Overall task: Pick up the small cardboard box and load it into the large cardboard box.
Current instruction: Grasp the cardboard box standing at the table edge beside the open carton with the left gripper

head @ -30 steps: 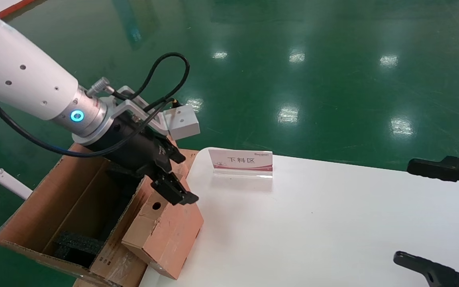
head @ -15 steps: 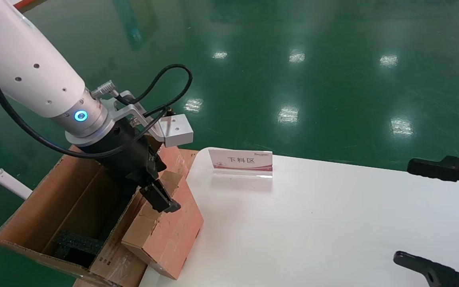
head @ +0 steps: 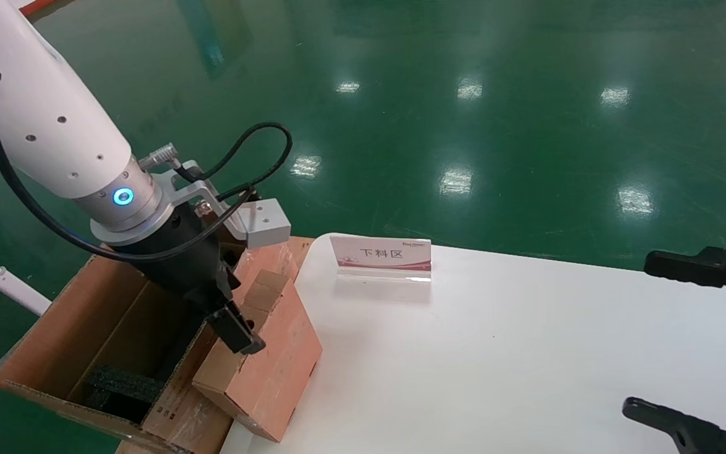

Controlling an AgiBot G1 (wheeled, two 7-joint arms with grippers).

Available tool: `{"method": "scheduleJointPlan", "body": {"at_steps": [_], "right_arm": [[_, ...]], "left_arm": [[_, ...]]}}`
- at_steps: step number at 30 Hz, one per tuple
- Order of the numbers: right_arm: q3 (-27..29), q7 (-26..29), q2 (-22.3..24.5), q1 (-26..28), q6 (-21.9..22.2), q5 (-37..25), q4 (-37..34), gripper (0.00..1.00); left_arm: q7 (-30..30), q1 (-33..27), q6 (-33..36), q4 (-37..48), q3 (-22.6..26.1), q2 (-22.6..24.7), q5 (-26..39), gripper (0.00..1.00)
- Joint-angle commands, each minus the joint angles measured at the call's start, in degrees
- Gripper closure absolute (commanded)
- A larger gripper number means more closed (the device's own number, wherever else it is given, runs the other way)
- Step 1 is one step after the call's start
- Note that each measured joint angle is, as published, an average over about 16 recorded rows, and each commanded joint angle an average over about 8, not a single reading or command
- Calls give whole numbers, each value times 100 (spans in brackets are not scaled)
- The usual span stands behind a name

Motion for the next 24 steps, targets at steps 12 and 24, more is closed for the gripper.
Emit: {"method": "scheduleJointPlan", "body": {"at_steps": [12,24], "right_arm": [[-5,-3,2,1,2,4,0,0],[-10,-5,4,2,4,7,0,0]], "left_arm": [[-101,15,-177,-3,383,-27,-145,0],[-227,155,-361,-2,578,34,5,0]]}}
